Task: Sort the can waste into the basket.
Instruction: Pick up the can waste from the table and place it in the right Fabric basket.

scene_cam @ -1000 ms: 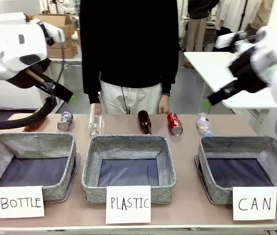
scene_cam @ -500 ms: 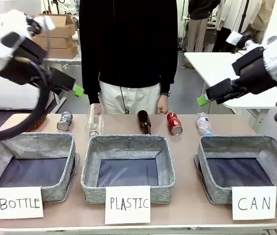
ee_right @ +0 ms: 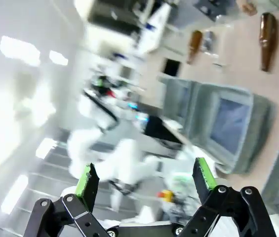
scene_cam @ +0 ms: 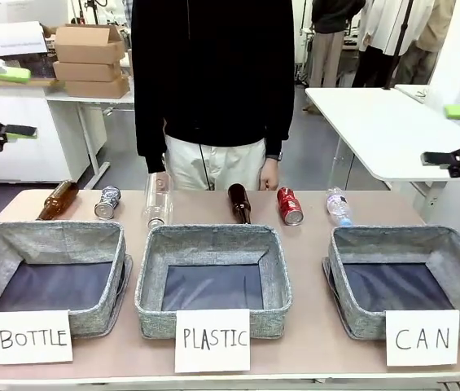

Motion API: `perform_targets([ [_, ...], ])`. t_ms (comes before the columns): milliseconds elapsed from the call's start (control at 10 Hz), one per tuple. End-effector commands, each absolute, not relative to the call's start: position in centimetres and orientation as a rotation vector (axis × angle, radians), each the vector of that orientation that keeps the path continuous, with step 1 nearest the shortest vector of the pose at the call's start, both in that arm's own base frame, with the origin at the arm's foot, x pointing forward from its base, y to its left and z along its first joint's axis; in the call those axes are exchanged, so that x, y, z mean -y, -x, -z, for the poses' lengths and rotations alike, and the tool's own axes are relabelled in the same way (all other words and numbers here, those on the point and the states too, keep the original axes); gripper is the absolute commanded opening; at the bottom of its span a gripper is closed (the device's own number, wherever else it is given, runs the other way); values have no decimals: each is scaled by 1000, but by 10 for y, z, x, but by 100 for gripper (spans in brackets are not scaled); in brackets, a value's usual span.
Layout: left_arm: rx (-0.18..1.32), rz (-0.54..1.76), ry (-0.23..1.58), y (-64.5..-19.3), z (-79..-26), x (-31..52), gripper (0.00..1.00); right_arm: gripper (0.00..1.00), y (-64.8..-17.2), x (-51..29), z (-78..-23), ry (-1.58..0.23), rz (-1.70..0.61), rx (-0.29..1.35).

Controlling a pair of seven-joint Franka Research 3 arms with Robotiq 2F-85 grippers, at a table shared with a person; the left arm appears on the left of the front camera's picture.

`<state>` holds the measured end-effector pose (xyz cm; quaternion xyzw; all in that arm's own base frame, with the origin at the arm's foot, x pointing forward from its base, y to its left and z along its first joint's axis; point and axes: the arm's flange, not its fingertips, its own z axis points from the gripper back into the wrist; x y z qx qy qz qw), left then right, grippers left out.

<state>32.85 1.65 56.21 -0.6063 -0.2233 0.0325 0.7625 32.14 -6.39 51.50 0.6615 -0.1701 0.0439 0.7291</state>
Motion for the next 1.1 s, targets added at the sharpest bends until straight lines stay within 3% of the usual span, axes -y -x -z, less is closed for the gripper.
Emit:
perform_targets([
  [0, 555, -294, 1316, -314, -539, -9, 100, 100, -328, 58, -504, -1643, 352, 366],
  [100, 486, -71, 1319, -328, -562, -17, 100, 100, -321, 64, -515, -1457, -97, 375],
  [700, 486, -71, 1319, -328, -562, -17, 100, 100, -321, 60, -513, -1448, -77, 334],
  [1000, 486, -71, 1319, -328, -562, -17, 100, 100, -439, -51, -521, -616, -149, 225],
])
